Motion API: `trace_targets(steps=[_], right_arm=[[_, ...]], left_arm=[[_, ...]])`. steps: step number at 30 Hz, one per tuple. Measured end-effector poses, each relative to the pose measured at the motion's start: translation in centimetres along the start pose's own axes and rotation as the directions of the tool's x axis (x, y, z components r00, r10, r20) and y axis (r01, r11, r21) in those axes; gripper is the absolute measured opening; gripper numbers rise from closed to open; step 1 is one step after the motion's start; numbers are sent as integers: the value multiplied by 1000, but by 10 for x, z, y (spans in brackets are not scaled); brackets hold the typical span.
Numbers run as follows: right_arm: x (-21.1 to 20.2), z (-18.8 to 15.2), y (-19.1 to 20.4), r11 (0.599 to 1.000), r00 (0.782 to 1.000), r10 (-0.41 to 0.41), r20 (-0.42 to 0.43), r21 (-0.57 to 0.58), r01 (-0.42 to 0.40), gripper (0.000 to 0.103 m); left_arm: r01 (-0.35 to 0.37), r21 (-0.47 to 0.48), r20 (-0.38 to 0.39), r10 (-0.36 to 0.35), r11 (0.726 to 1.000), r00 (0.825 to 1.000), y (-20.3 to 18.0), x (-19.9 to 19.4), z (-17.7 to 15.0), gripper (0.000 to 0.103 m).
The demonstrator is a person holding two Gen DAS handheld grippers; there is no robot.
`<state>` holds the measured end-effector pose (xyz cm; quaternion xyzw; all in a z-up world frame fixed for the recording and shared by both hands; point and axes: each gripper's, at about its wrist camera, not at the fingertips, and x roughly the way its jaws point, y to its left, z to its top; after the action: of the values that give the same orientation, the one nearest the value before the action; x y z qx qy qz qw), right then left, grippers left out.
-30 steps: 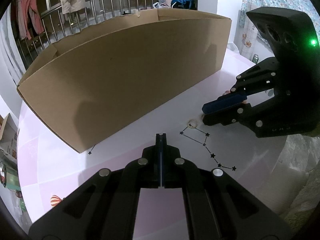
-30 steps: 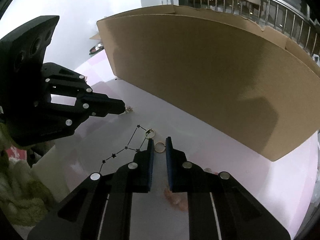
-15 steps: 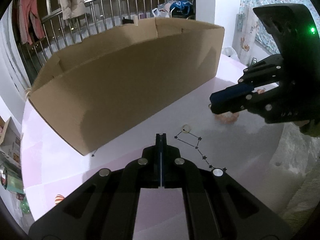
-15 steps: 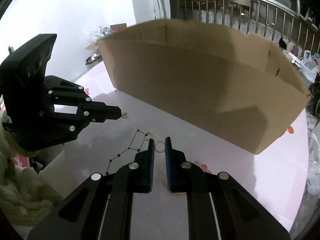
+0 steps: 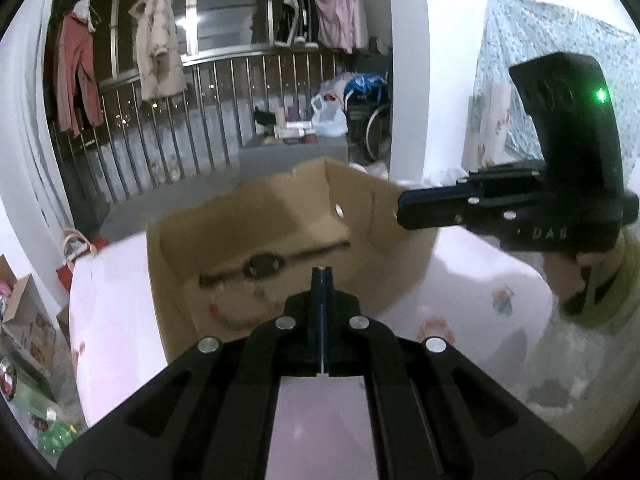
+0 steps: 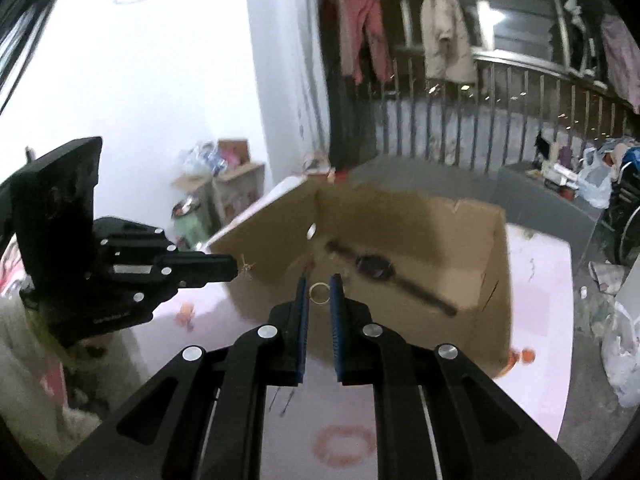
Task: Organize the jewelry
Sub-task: 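Carry the ring into the cardboard box and open the right tool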
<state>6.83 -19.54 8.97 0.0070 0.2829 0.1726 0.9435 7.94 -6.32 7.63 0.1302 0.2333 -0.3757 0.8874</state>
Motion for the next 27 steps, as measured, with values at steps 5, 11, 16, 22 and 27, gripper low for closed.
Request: trace_targets(steps=[5,11,16,22,27], right_arm=[[27,0,-26,996,997,-72,-37,47,74,11],[54,-2,-50,988,988,-121,-93,86,129,11],[60,-7,-49,987,985,-130,-114,84,140,21],[49,-8,-49,985,986,-135,-99,93,144,29],[31,-13,-48,986,990,-121,-78,105,129,31]], left_arm=[[21,0,-33,-21,1000,999,7,46,15,0],[39,8,-107,-38,999,993,12,89,14,0],[25,2,-132,-24,1000,991,15,103,10,10],[4,-41,-114,-9,999,993,24,93,3,27],[-9,-55,-92,4,998,996,26,75,-3,30]])
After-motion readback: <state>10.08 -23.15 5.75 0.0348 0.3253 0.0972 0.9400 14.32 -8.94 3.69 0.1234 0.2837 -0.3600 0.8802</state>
